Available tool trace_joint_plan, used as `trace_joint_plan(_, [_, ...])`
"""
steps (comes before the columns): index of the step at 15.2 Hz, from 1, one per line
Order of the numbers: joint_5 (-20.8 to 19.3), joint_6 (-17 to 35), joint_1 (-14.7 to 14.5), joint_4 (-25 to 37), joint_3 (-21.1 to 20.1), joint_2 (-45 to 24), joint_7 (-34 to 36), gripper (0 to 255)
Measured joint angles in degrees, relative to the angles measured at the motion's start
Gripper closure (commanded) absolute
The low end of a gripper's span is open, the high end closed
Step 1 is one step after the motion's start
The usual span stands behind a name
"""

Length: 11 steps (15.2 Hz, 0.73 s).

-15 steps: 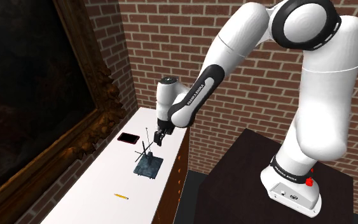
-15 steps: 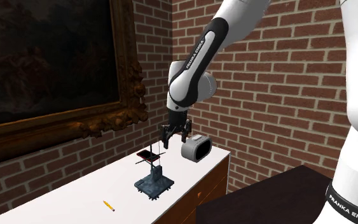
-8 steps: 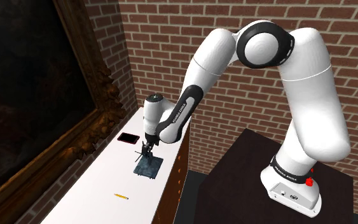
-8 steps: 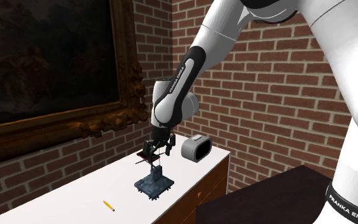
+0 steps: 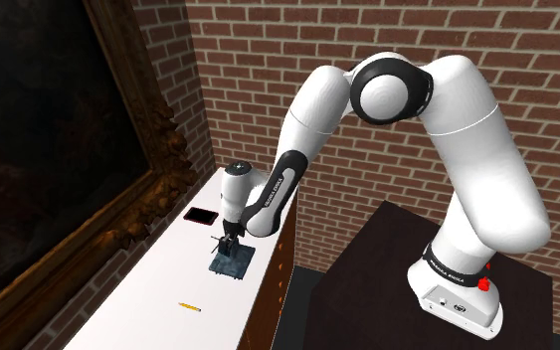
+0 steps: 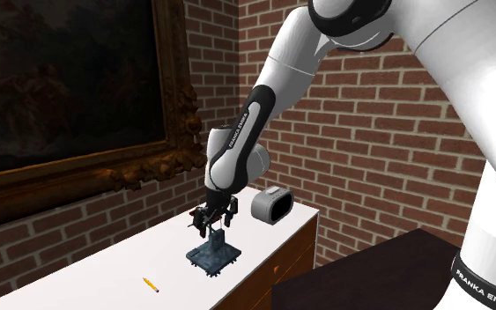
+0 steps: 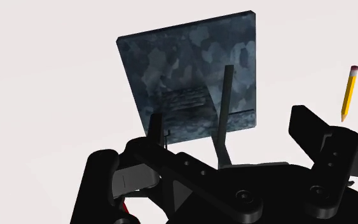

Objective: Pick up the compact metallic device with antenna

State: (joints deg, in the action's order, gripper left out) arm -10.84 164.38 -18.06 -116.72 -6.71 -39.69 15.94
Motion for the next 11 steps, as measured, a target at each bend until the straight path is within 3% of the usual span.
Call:
trace_joint_plan(1, [-0.1,0.4,-0.1,0.4,0.1,-0.4,0.0,0])
trace_joint_plan(2, [-0.1,0.7,-0.1,0.4,0.2,-0.5,0.1,255])
trace_joint_plan(11, [-0.1,0.8,-0.4,0.3,0.5,-0.4,0.4,255])
